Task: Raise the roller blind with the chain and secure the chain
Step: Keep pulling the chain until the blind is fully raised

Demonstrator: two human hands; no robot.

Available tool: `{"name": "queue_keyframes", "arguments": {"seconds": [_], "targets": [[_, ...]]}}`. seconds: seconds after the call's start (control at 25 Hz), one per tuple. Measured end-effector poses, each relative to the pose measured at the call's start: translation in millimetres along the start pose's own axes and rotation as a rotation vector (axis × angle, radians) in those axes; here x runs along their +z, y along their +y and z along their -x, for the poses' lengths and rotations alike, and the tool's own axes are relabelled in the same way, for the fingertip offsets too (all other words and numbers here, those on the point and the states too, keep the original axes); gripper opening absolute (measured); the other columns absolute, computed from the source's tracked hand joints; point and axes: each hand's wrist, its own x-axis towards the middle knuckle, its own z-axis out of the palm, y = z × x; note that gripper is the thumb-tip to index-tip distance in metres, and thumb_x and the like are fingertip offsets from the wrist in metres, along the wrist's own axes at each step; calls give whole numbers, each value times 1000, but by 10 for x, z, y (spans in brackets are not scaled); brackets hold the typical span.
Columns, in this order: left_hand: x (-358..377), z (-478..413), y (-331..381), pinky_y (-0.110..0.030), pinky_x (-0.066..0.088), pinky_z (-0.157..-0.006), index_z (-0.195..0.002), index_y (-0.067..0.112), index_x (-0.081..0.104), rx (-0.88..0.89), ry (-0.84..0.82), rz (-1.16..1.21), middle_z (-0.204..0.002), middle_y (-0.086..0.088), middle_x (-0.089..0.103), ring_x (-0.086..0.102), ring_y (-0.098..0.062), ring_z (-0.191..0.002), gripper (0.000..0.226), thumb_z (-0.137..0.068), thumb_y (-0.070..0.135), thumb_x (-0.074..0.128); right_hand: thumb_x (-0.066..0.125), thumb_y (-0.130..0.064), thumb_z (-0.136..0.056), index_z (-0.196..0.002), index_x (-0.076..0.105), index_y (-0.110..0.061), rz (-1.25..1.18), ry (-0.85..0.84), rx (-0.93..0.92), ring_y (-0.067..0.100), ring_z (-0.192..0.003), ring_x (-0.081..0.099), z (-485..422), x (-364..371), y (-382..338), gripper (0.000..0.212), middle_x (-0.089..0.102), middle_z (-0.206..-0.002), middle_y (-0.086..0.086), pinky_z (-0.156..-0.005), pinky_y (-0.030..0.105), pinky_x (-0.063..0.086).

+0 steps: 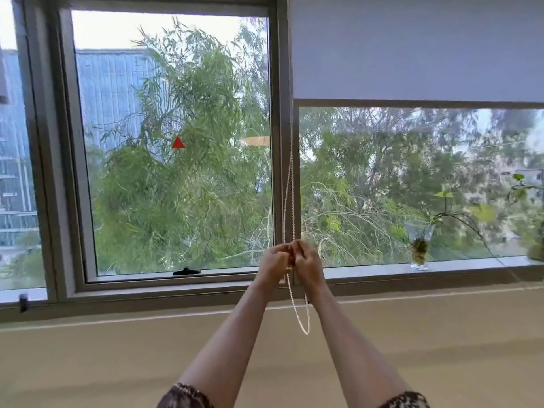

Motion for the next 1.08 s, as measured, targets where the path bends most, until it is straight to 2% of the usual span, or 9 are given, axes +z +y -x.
{"name": "queue_keyframes", "arguments": {"seconds": [0.08, 0.12, 0.2, 0.36, 0.52, 0.72, 0.84, 0.96, 1.08], "targets": [[-20, -120, -22, -31, 54, -73, -102, -2, 67, -6, 47, 85, -89, -14, 67, 62, -24, -84, 38, -81, -13, 38, 43, -9, -98, -79, 61, -26, -9, -22, 6, 16, -71, 62, 0, 42, 186, 31, 65, -76, 1, -67, 34, 53], [-35, -178, -43, -30, 54, -73, -104, -3, 67, -6, 65, 95, -90, -14, 68, 63, -23, -84, 39, -79, -12, 38, 44, -9, -98, -81, 62, -27, 14, -23, 4, 13, -68, 62, -9, 65, 269, 31, 66, -75, 0, -64, 29, 52], [-50, -286, -85, -27, 48, -66, -99, 2, 69, 5, 82, 95, -84, -8, 70, 59, -19, -76, 36, -81, -8, 40, 46, -8, -96, -80, 63, -29, 72, -19, 9, 5, -61, 58, -25, 121, 409, 31, 65, -70, -6, -57, 20, 44], [-76, -528, -155, -19, 49, -52, -101, 8, 70, 35, 126, 67, -85, 1, 73, 64, -9, -72, 19, -94, 11, 53, 47, -4, -94, -83, 66, -21, 51, -35, 70, 7, -58, 49, -14, 264, 720, 27, 63, -68, -5, -56, 25, 36], [-164, -794, -284, -26, 50, -72, -107, 3, 67, 69, 137, 77, -90, -5, 72, 67, -13, -80, 22, -94, 15, 54, 48, -9, -95, -67, 55, -21, 103, -48, 114, 6, -48, 35, 57, 362, 1126, 31, 46, -50, -11, -48, 25, 26], [-294, -1024, -491, -25, 56, -68, -98, -5, 67, 46, 206, 136, -67, 1, 69, 64, -6, -58, 18, -92, 7, 56, 48, -12, -97, -64, 52, -26, 177, -89, 150, 6, -45, 36, 45, 473, 1448, 36, 46, -46, -10, -49, 28, 29], [-367, -1078, -599, -24, 56, -65, -97, -9, 67, 40, 221, 102, -68, -3, 68, 62, -9, -57, 17, -91, 2, 55, 45, -11, -98, -78, 64, -20, 155, -188, 268, 8, -46, 47, -76, 489, 1428, 29, 57, -57, 0, -46, 22, 35], [-493, -1065, -718, -18, 56, -62, -94, 0, 70, 33, 239, 47, -78, -6, 69, 63, -13, -67, 19, -90, -5, 52, 38, -15, -98, -107, 65, -8, 67, -256, 361, 17, -73, 60, -332, 415, 1287, 29, 68, -87, 13, -62, 26, 44], [-580, -1075, -843, -23, 56, -66, -94, -2, 69, 48, 266, -26, -82, -10, 67, 60, -16, -70, 23, -89, -9, 49, 35, -26, -101, -108, 61, -5, -31, -136, 296, 27, -89, 62, -704, 406, 980, 35, 68, -101, 19, -79, 38, 49]]}}
